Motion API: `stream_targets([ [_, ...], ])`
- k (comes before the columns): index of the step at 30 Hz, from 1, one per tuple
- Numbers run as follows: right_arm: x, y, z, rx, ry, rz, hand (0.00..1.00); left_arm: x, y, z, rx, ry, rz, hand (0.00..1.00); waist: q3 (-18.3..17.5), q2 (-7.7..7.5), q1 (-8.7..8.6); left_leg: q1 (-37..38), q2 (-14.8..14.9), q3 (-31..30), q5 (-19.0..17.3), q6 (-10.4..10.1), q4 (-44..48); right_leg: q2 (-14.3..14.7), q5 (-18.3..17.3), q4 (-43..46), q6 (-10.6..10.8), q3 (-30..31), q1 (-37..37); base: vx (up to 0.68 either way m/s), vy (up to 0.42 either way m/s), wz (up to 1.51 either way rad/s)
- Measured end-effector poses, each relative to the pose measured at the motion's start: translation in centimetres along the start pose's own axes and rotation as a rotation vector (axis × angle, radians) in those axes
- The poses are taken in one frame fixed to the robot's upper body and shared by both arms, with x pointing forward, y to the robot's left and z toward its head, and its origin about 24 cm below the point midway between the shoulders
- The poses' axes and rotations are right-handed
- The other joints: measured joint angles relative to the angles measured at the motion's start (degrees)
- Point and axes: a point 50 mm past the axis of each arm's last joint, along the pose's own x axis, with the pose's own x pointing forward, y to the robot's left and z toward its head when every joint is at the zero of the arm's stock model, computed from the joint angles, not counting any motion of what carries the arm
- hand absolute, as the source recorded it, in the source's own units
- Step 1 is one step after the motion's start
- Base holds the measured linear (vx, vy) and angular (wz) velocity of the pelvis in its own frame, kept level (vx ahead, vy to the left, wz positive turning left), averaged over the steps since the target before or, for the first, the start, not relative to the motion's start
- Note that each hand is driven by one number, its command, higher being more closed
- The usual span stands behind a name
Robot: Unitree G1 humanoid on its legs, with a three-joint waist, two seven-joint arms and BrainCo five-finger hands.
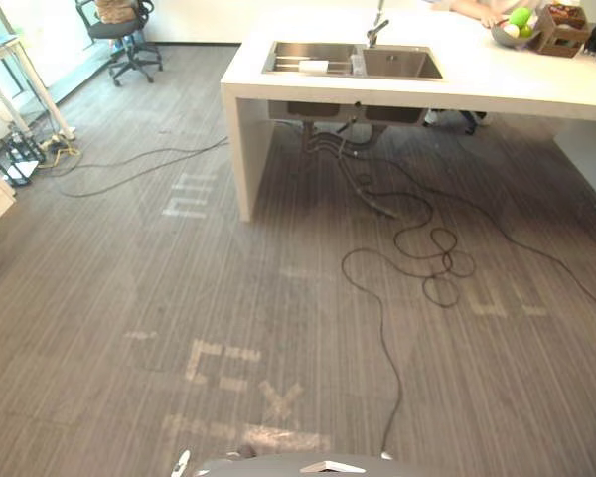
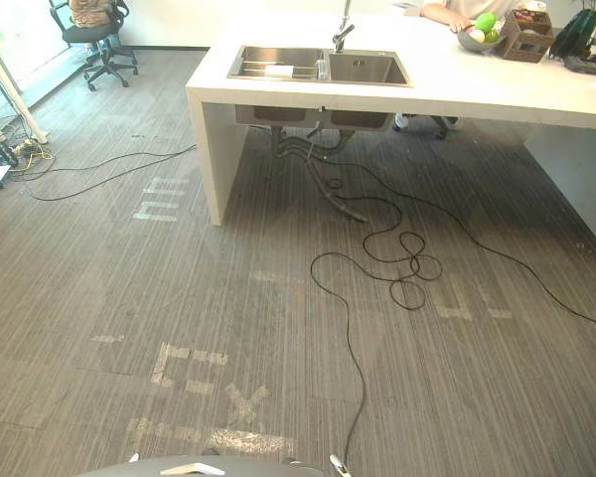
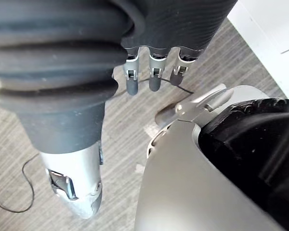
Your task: Walk over to the sink, pick up the cup, carry it to the dishwasher, place the cup inside the dishwasher, then close the dishwasher door
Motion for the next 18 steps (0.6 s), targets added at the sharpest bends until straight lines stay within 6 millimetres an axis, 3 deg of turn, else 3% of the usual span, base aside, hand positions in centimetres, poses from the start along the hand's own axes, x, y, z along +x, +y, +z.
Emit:
stream_targets([
  [16,0.0,0.0,0.1,0.04,-0.037,0.006,0.0,0.0,-0.6,0.7,0.156,-0.013,-0.046,0.0,0.1,0.12,-0.11,-0.2,-0.1,-0.8,0.6,0.4,0.0,0.0,0.7,-0.5,-0.2,-0.6,-0.1,-0.05,0.003,0.01],
  [18,0.1,0.9,0.8,0.019,-0.073,0.039,0.0,0.0,-1.1,1.2,0.205,-0.026,-0.054,0.0,0.1,-0.06,-0.12,-0.9,-0.3,-1.6,0.8,0.4,0.0,-0.3,0.9,-0.8,-0.1,-1.8,-0.3,-0.03,0.019,0.14],
])
